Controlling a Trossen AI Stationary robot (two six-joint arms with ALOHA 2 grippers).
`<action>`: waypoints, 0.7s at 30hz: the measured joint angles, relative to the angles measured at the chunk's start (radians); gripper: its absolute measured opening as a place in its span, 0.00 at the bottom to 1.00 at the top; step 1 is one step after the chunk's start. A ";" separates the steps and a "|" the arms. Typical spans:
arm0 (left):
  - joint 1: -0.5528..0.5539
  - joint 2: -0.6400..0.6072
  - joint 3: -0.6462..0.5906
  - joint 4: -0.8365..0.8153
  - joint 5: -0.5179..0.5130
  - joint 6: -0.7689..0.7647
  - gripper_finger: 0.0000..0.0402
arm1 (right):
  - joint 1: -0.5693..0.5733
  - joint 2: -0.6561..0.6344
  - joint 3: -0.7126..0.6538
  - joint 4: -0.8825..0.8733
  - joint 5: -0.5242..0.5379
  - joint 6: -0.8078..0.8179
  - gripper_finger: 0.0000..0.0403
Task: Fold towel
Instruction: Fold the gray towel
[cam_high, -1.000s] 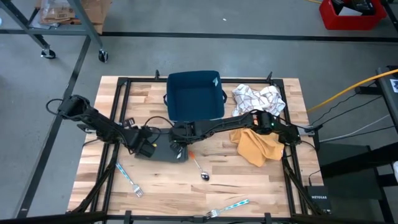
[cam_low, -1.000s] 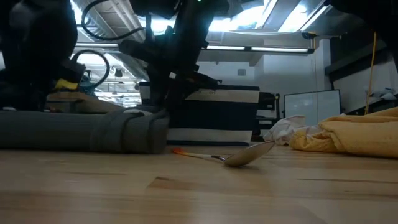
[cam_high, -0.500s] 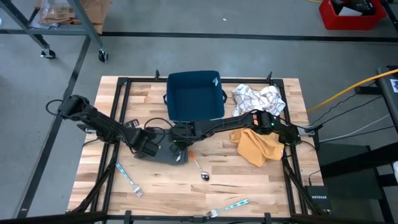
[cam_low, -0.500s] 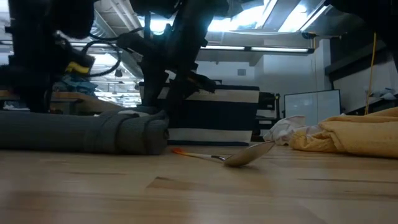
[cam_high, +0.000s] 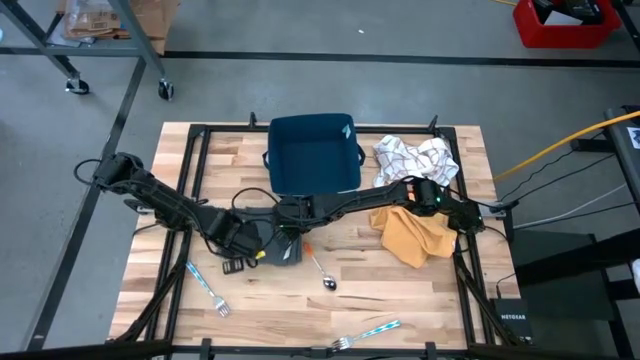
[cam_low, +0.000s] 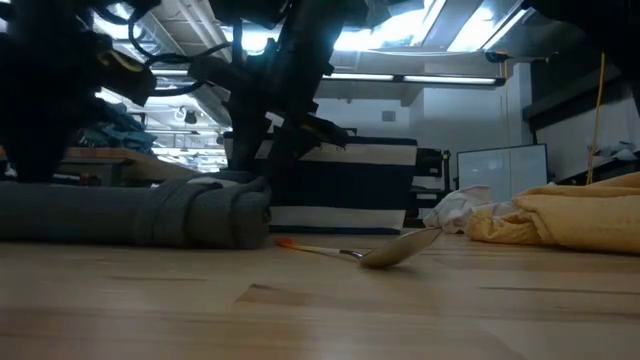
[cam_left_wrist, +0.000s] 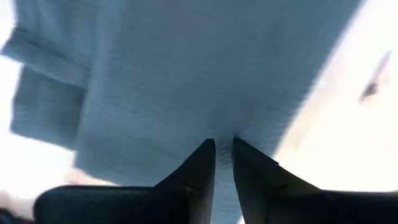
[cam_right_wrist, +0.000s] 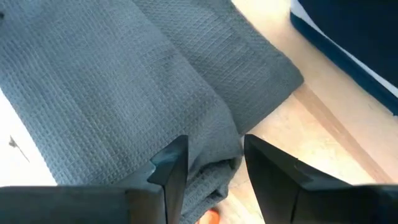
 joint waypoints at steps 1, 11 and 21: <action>-0.011 0.000 0.000 0.014 0.000 -0.014 0.11 | 0.000 0.000 0.000 0.000 0.000 0.000 0.40; -0.029 0.000 -0.122 0.212 -0.172 -0.034 0.06 | 0.000 0.000 0.000 0.008 -0.098 0.001 0.40; 0.047 -0.003 -0.277 0.216 -0.342 -0.072 0.06 | 0.000 0.000 0.032 0.013 -0.212 0.089 0.40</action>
